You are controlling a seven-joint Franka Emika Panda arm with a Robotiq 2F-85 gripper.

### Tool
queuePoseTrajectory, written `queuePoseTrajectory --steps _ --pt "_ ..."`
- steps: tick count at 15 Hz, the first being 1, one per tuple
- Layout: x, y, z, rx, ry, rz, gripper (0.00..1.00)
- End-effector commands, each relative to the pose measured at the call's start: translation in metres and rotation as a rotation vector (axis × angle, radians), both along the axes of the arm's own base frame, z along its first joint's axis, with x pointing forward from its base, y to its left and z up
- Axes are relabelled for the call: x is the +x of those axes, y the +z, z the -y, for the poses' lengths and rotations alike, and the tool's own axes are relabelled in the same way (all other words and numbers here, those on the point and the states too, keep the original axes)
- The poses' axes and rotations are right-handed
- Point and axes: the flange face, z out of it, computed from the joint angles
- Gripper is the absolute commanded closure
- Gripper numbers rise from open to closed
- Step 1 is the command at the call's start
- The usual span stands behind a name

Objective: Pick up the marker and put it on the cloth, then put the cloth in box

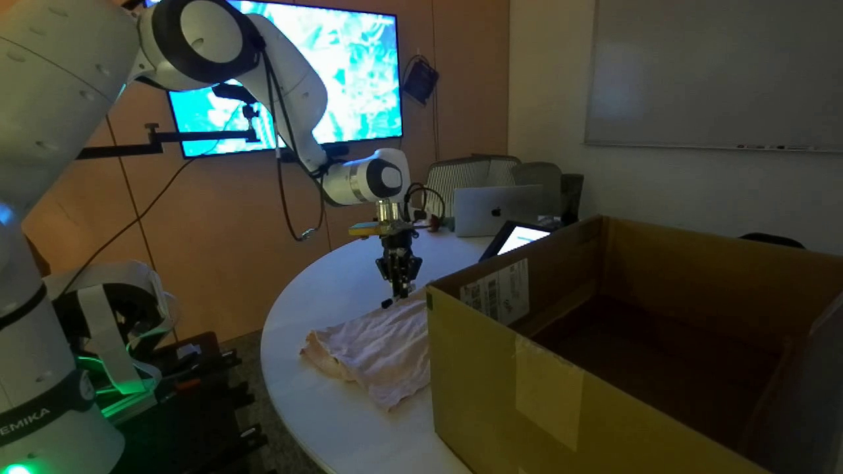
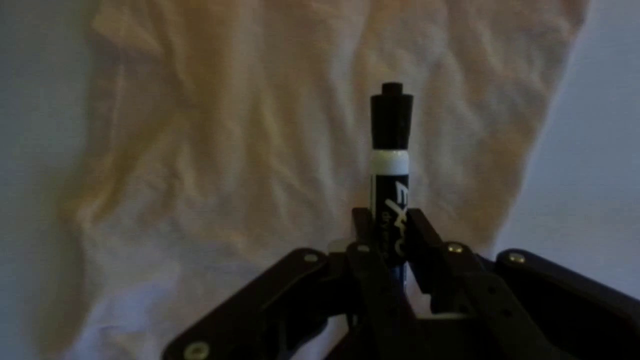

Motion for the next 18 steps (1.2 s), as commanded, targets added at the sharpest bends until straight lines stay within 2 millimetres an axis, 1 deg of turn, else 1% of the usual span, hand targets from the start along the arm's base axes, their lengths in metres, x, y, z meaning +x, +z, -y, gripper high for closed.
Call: queuePoseTrajectory --steps 1,4,7,12,15,18 --pt "0.009 -0.007 0.034 -0.085 -0.044 0.031 0.86" --pt "0.011 -0.017 0.057 -0.113 -0.096 0.023 0.85" --pt "0.010 -0.028 0.070 -0.122 -0.155 0.017 0.85" --pt "0.009 -0.047 0.079 -0.124 -0.239 -0.001 0.84" --pt "0.009 -0.054 0.082 -0.120 -0.290 -0.009 0.85" --pt "0.008 -0.053 0.080 -0.105 -0.319 -0.016 0.84"
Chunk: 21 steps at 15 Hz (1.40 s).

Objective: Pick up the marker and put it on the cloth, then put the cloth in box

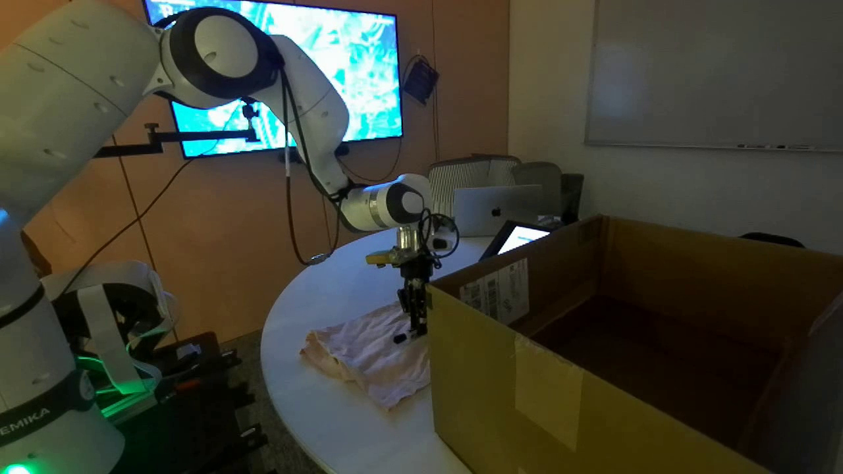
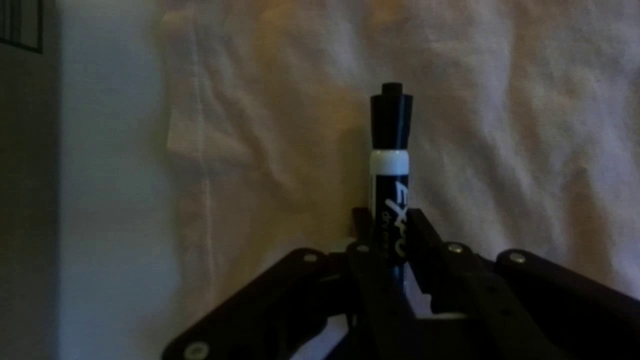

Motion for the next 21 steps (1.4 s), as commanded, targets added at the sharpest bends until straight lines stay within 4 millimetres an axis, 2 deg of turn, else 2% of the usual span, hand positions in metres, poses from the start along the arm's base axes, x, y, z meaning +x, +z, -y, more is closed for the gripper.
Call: queuePoseTrajectory --steps 1,3,4,6,7,13,17,21 --pt "0.004 -0.001 -0.003 0.020 -0.052 -0.003 0.85" --pt "0.004 -0.002 -0.004 0.021 -0.061 -0.002 0.83" --pt "0.004 -0.001 -0.004 0.024 -0.066 -0.001 0.59" --pt "0.002 0.002 -0.004 0.039 -0.068 -0.002 0.56" --pt "0.001 0.004 -0.005 0.048 -0.068 -0.001 0.51" --pt "-0.014 0.020 -0.015 0.082 -0.050 -0.002 0.02" --pt "-0.038 0.036 -0.018 0.088 -0.026 -0.001 0.00" --pt "-0.068 0.048 -0.009 0.127 -0.011 0.010 0.00"
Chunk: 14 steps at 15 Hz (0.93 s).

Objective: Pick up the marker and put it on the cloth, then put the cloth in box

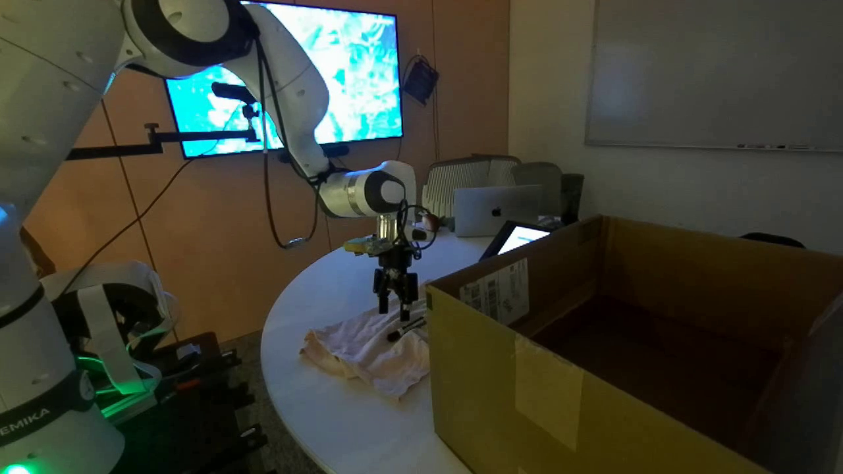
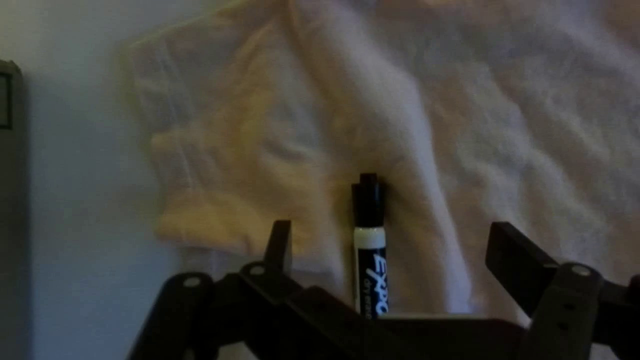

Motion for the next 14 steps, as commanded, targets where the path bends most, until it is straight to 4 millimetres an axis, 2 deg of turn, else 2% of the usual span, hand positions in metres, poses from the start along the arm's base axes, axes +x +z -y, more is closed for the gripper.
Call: queuePoseTrajectory --steps 1,4,6,11,14 --pt "-0.032 0.018 0.015 0.056 0.006 0.027 0.00" --pt "-0.045 0.015 0.039 0.092 -0.065 0.064 0.00" --pt "-0.051 0.011 0.063 0.147 -0.148 0.097 0.00" --pt "-0.072 -0.002 0.139 0.336 -0.326 0.183 0.00" --pt "-0.084 -0.009 0.174 0.420 -0.405 0.217 0.00"
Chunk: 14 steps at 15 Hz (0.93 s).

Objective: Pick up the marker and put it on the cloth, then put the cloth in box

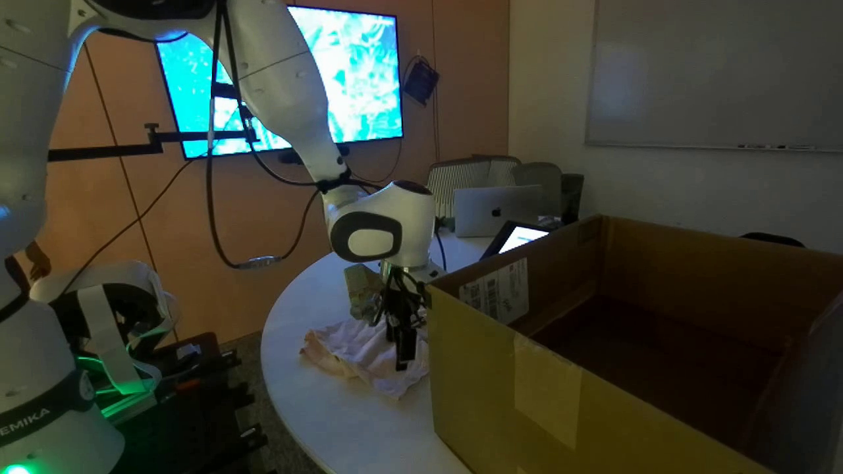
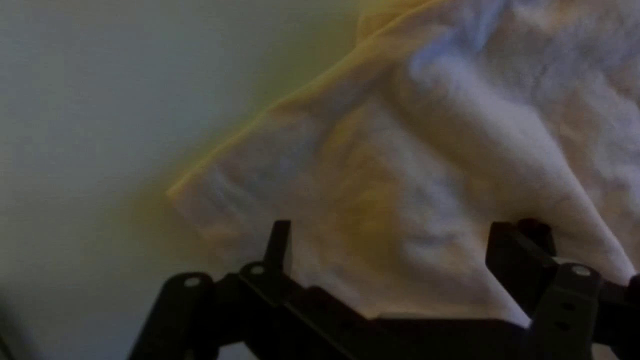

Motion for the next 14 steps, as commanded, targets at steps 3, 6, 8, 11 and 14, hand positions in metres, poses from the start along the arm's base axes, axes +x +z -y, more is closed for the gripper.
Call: queuePoseTrajectory --steps 3,6,8,11,14 --pt "-0.022 0.001 0.039 0.135 -0.067 0.063 0.00" --pt "-0.024 -0.003 0.040 0.152 -0.054 0.057 0.00" --pt "-0.024 -0.005 0.034 0.155 -0.033 0.048 0.00" --pt "-0.024 -0.012 0.020 0.137 -0.008 0.023 0.00" --pt "-0.026 -0.019 0.010 0.120 0.014 -0.003 0.00"
